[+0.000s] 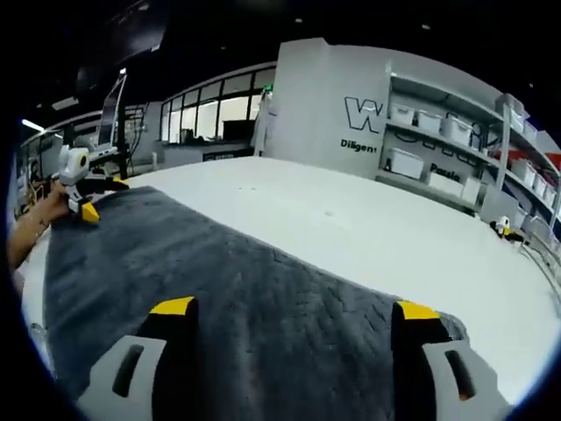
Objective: Open the folded towel by lifting each exposed corner and separating the folded layers until the towel lies flat within the target outline without major curled edges
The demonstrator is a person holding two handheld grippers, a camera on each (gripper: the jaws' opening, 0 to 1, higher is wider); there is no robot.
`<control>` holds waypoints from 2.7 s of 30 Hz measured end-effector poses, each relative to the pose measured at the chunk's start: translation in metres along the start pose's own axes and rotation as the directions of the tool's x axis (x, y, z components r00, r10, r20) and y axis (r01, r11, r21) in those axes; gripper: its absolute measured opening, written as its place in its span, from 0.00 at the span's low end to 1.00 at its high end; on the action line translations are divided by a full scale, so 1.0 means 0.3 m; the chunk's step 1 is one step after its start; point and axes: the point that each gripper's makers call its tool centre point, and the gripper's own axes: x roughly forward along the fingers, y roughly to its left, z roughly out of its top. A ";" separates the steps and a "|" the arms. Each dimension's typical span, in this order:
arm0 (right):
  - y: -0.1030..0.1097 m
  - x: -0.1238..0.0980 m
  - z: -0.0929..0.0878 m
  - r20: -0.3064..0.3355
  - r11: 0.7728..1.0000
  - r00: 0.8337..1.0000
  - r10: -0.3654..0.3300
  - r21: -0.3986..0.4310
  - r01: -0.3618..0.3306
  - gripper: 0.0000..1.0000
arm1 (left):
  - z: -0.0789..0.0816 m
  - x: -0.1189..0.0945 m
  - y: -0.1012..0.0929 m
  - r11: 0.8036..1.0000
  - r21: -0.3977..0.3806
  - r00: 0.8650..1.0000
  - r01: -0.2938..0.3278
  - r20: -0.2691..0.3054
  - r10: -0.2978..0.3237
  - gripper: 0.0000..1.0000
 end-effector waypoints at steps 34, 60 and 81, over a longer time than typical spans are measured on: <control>0.469 -0.403 -0.209 0.050 0.929 0.929 0.368 -0.060 -0.365 0.27 | -0.080 -0.296 -0.496 0.936 0.046 0.935 0.348 0.050 -0.350 0.34; 0.563 -0.438 -0.266 -0.026 0.887 0.888 0.458 -0.055 -0.459 0.16 | -0.159 -0.302 -0.567 0.897 -0.069 0.899 0.437 0.008 -0.437 0.18; 0.402 -0.497 -0.176 0.133 0.972 0.965 0.227 -0.096 -0.216 0.44 | -0.074 -0.360 -0.469 0.932 -0.107 0.929 0.347 0.177 -0.326 0.46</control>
